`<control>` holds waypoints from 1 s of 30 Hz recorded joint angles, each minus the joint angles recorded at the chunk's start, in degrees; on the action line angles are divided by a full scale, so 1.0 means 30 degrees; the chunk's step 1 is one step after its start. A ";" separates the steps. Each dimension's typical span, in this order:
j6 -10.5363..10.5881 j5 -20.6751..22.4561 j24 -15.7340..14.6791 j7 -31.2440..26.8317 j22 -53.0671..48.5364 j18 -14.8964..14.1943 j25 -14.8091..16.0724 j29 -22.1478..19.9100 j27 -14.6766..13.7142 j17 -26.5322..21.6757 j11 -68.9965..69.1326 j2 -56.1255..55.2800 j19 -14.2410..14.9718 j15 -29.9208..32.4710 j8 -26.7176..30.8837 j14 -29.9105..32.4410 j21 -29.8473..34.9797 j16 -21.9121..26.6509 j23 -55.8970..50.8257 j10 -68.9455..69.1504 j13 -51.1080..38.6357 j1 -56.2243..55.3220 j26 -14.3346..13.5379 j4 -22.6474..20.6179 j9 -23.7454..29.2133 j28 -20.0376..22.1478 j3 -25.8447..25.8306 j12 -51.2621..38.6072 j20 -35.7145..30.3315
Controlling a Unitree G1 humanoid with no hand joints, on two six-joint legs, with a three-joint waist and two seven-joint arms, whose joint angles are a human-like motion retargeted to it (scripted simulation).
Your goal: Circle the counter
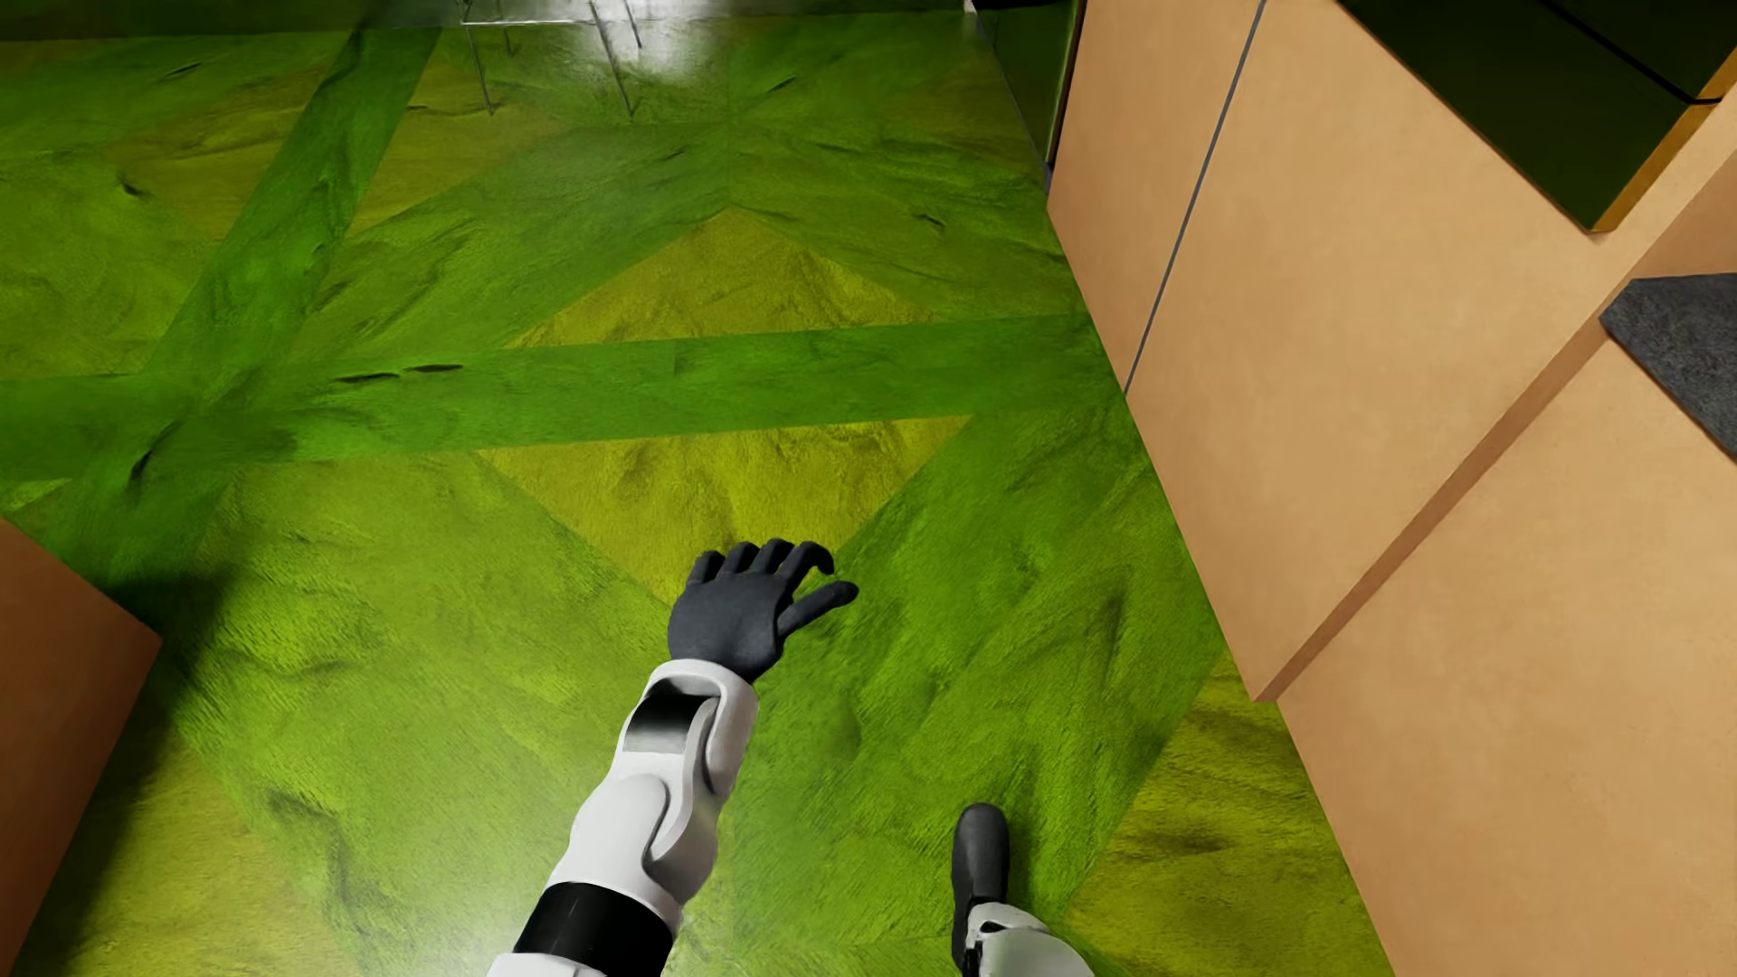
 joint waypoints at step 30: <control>0.0700 -0.1293 0.4744 0.6257 0.6226 0.2368 -0.0028 -0.0301 -0.0072 -0.0075 2.3768 0.3336 -0.3006 0.0340 -0.0504 0.3358 0.0408 -0.0899 0.1100 0.1733 -0.2681 -0.7655 0.4452 0.1497 0.0362 -0.6087 0.1138 0.5463 0.0982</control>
